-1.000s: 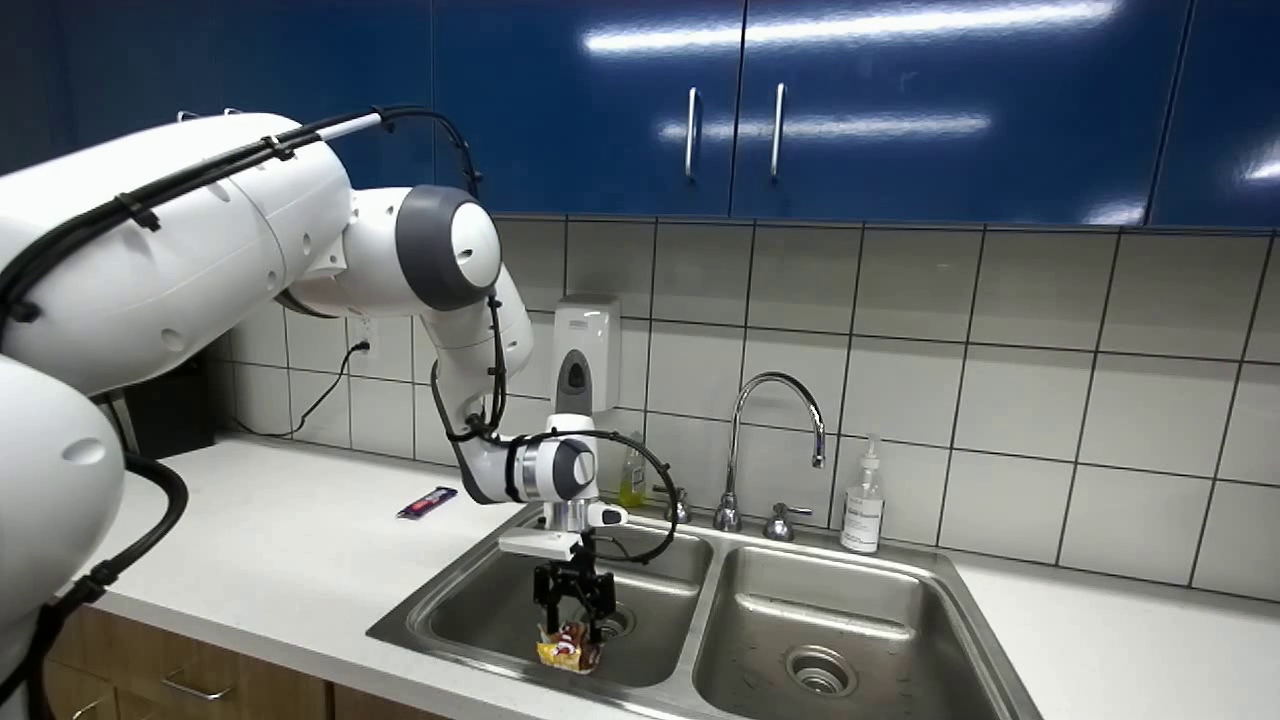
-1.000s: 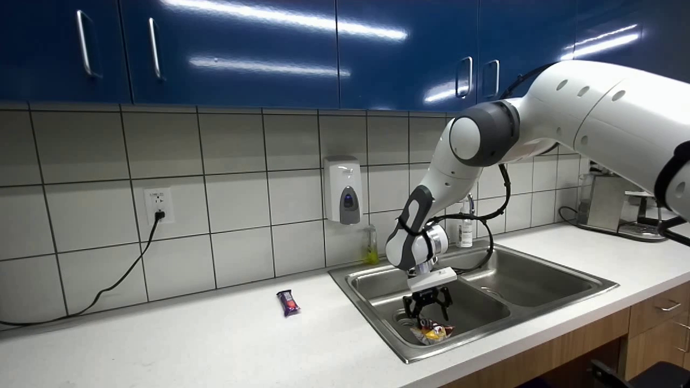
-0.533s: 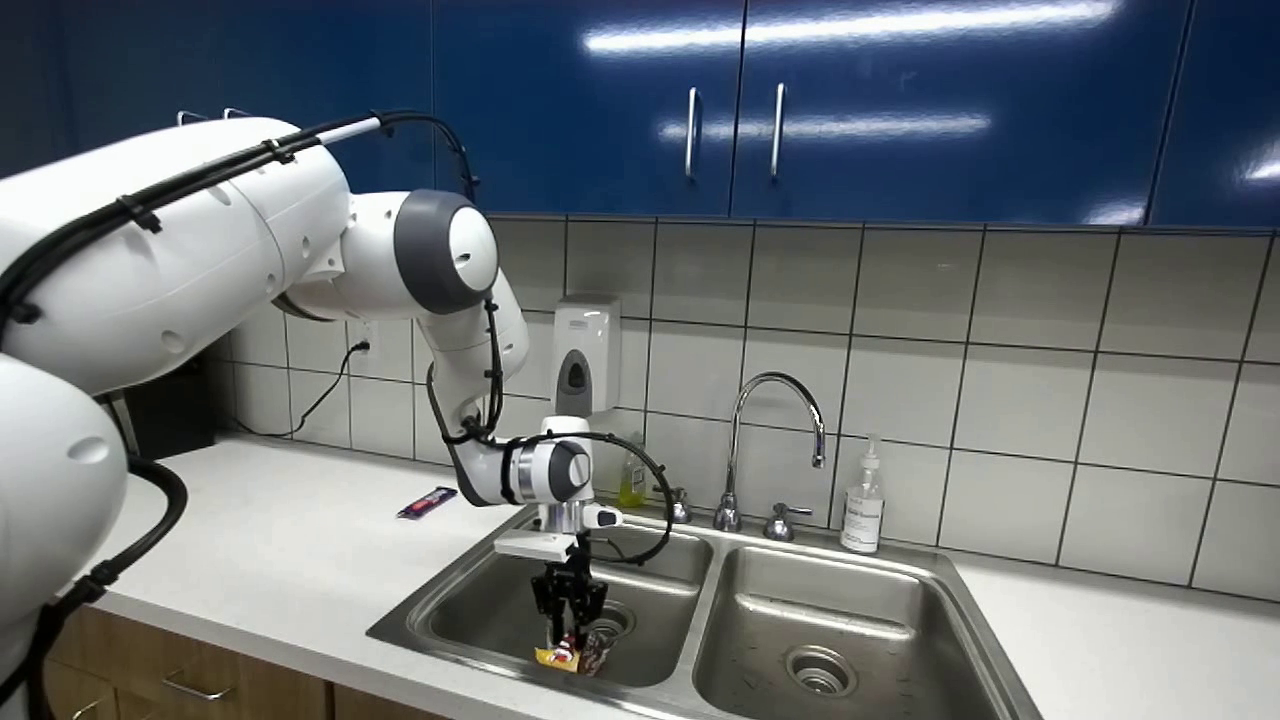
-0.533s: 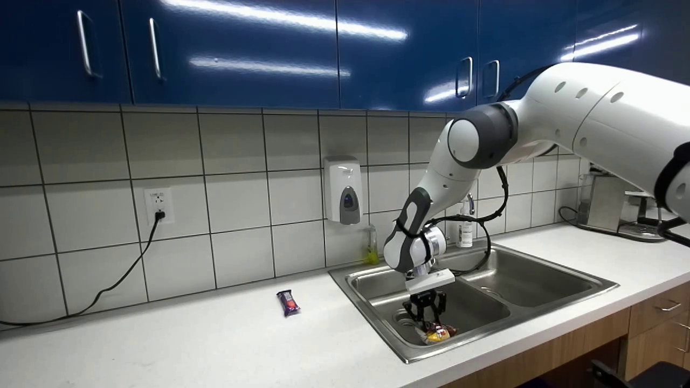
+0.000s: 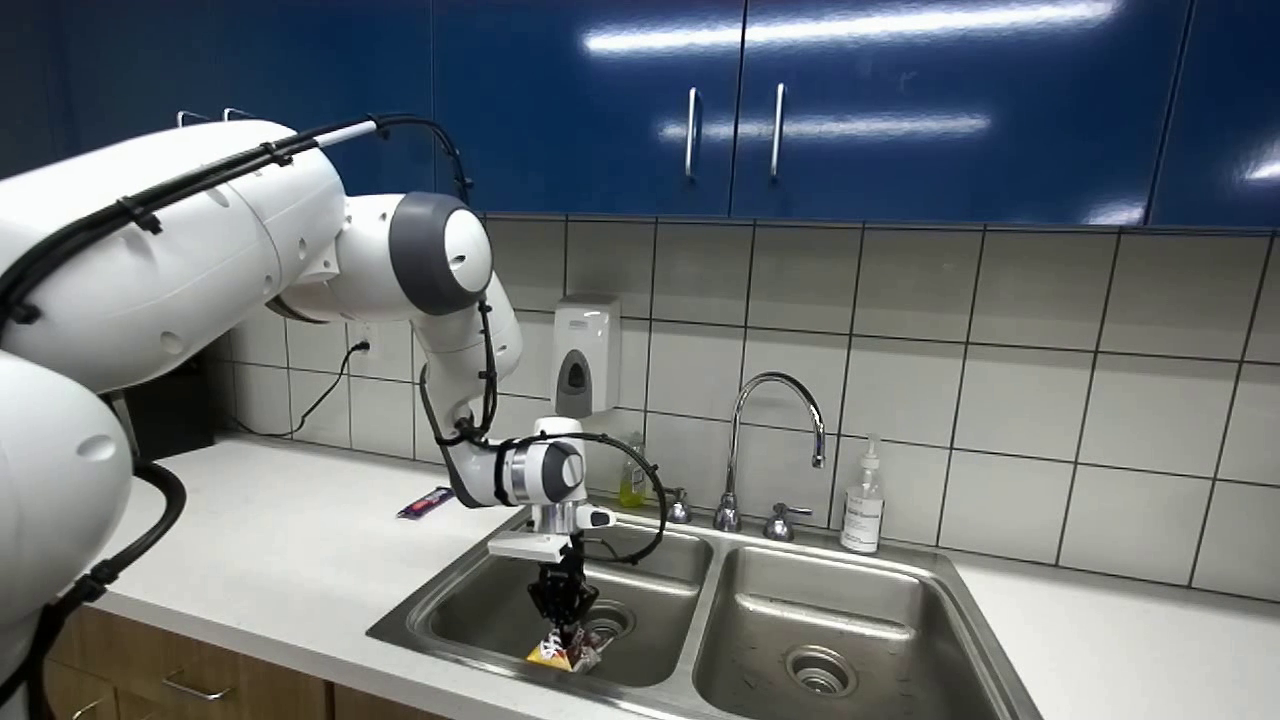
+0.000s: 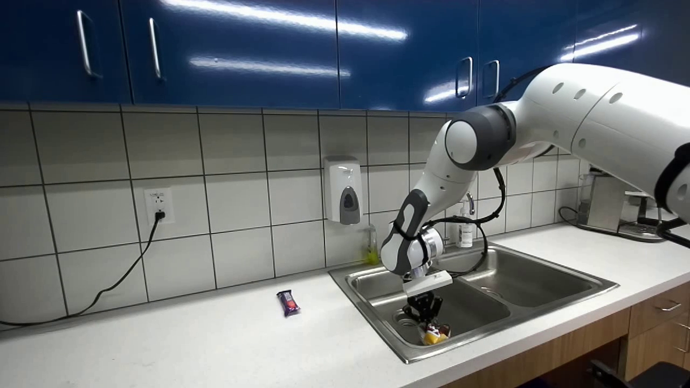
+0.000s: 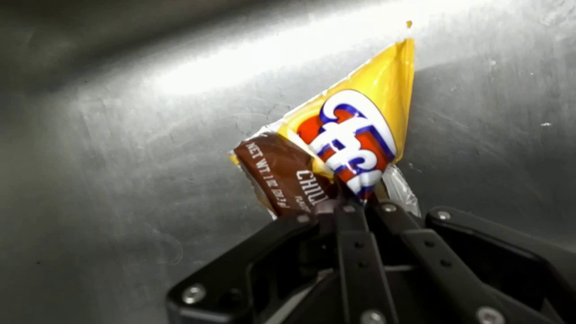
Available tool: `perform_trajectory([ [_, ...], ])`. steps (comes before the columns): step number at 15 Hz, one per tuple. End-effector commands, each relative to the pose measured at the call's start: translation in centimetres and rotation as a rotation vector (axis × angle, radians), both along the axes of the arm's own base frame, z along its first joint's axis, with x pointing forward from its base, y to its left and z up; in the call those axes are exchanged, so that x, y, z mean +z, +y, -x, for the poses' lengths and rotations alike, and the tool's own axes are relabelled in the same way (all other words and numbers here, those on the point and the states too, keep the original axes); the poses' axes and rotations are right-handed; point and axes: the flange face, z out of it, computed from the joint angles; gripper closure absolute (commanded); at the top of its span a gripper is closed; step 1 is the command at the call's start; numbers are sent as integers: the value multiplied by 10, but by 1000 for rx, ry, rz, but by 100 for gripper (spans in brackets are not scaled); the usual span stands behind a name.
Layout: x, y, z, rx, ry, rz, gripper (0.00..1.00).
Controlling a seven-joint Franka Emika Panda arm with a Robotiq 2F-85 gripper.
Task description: Put the packet on the counter
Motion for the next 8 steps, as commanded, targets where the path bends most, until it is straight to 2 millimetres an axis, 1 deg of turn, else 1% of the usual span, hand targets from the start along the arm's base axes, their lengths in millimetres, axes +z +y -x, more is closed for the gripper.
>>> perform_trajectory([
  [1, 2, 7, 1, -7, 16, 10, 100],
  [3, 8, 9, 1, -31, 13, 15, 100],
  [5, 22, 10, -1, -82, -3, 10, 100],
  [8, 54, 14, -4, -121, -40, -3, 100],
])
